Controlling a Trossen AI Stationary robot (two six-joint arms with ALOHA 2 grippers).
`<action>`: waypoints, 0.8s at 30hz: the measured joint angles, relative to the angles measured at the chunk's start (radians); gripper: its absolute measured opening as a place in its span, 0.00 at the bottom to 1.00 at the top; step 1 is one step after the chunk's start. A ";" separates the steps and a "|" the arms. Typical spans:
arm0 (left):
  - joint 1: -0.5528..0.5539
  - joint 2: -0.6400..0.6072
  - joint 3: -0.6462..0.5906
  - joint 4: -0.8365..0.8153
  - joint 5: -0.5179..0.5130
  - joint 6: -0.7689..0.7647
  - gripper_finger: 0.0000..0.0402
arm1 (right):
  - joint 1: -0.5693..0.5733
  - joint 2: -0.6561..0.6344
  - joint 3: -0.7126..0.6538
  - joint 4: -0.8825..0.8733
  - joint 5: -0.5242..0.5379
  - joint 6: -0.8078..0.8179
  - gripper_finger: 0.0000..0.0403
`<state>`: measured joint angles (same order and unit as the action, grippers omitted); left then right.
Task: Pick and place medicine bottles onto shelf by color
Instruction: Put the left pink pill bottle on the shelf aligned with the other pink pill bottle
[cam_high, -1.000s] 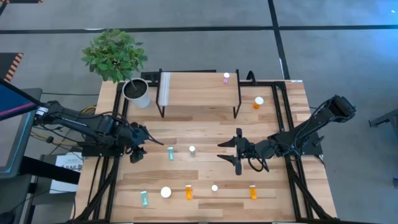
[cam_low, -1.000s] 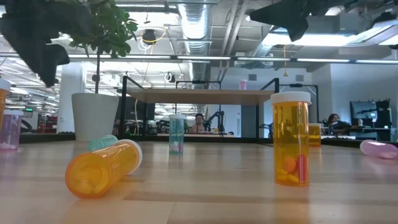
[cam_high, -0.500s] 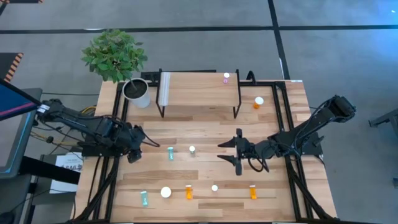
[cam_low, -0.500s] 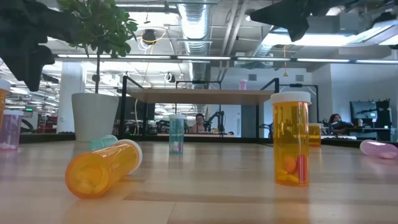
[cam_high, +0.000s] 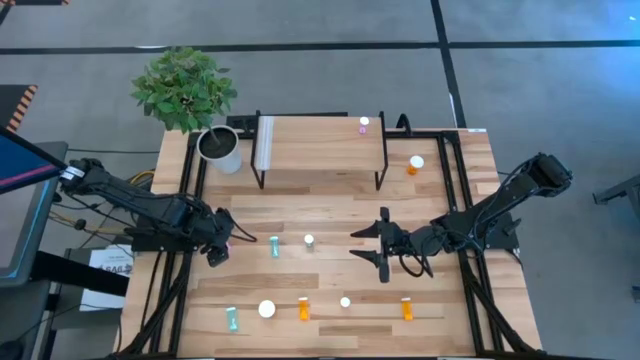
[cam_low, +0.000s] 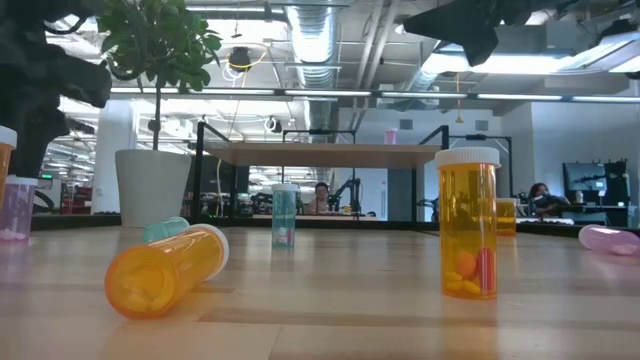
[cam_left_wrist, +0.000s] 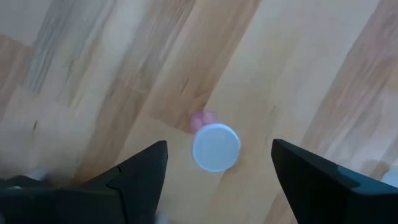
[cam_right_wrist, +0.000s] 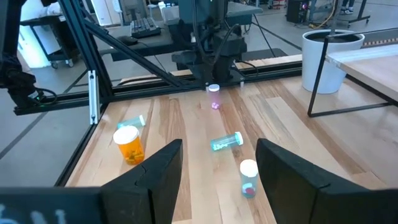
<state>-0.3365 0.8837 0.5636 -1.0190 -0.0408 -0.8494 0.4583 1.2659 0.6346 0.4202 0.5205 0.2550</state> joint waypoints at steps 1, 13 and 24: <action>0.000 0.000 -0.004 0.004 -0.001 0.001 0.69 | 0.000 0.000 0.000 0.000 0.000 0.000 0.57; 0.000 0.000 -0.054 0.044 0.000 -0.010 0.69 | 0.000 0.000 0.000 0.000 0.000 0.002 0.57; 0.000 0.000 -0.054 0.043 -0.017 -0.012 0.41 | 0.000 0.000 0.000 0.000 0.000 0.001 0.57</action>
<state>-0.3363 0.8837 0.5095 -0.9763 -0.0574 -0.8612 0.4580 1.2659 0.6346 0.4202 0.5209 0.2558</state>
